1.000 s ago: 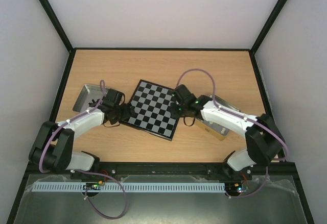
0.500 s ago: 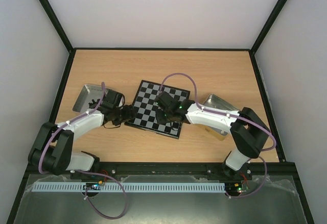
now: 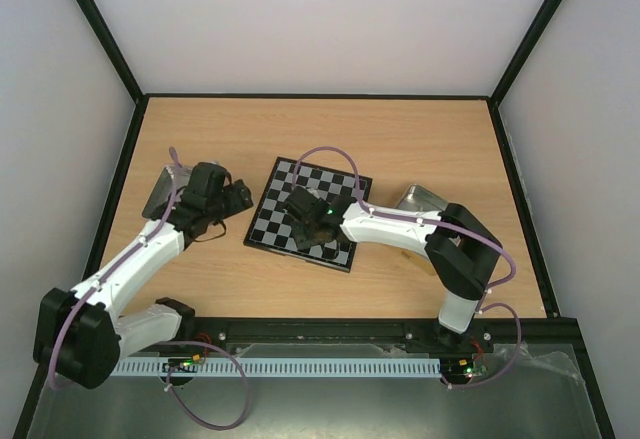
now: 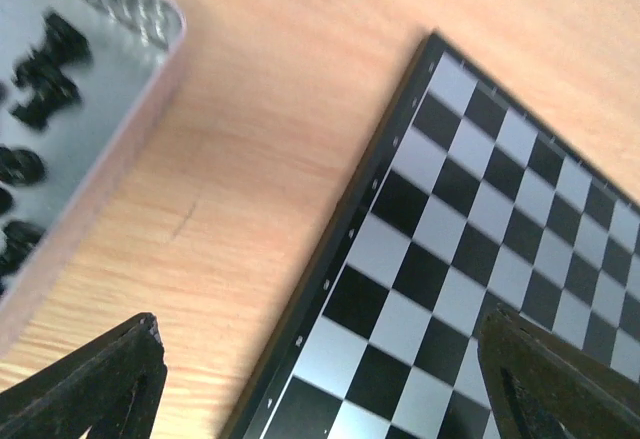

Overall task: Set up the chess pieces on the board
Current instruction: Place the chess piece on the chessboard.

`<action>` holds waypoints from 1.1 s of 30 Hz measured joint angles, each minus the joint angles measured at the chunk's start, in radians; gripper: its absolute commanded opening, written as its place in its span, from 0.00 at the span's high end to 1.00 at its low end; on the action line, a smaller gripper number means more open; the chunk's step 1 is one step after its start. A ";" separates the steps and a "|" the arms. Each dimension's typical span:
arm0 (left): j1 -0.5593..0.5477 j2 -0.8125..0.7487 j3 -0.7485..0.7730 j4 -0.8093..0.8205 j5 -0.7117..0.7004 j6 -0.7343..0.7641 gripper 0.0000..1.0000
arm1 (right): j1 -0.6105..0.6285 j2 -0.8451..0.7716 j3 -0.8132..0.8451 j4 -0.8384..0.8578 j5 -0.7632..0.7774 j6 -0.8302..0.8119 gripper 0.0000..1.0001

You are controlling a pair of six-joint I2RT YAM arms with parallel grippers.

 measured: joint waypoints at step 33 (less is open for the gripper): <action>0.023 -0.033 0.057 -0.030 -0.103 0.036 0.09 | 0.002 0.031 0.020 -0.029 -0.059 0.016 0.82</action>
